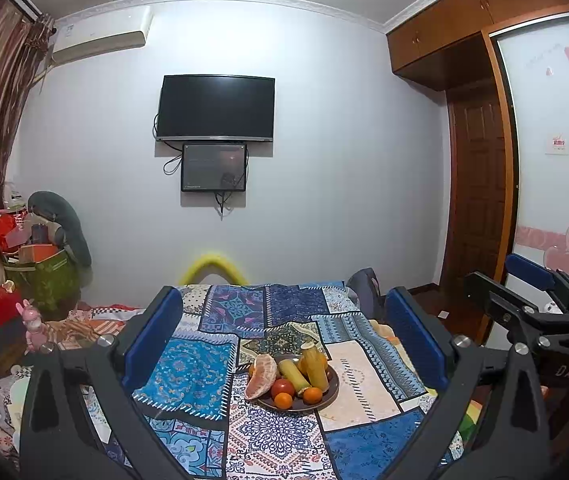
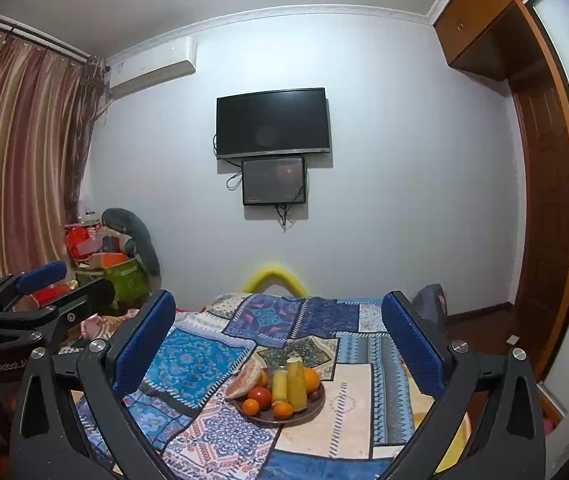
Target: Organize fruits
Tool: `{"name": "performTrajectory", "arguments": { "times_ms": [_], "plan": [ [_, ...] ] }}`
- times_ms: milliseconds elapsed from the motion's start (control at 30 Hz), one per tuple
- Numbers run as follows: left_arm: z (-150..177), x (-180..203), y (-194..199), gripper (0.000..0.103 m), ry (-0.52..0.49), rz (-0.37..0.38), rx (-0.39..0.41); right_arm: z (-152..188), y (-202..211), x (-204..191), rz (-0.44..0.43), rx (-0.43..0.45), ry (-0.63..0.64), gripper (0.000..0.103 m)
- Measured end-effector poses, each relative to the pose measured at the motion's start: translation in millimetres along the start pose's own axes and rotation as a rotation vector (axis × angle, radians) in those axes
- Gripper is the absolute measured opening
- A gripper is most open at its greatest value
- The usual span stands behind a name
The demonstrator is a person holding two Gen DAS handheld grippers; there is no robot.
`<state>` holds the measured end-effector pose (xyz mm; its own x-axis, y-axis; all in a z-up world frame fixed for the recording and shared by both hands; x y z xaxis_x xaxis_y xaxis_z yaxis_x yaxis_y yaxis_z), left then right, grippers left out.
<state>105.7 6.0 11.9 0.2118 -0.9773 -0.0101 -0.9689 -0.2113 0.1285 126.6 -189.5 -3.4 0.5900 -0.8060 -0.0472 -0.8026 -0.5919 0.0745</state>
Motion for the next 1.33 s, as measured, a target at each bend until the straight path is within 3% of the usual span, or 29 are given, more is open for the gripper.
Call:
{"name": "performTrajectory", "arguments": {
  "times_ms": [1333],
  "plan": [
    [5.1,2.6,-8.4,0.103,-0.013,0.04,-0.021,-2.3,1.7,6.9,0.005,0.003,-0.022,0.103]
  ]
}}
Point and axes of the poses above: each gripper's, at about its wrist camera, not at the fingertips, and y roughly against the way its jaws point, x to its right, z to its underside, the point moved 5 cm from there along -y, roughly the way its jaws point, and after that the axes turned 14 degrees about -z, right-handed, at the moved point
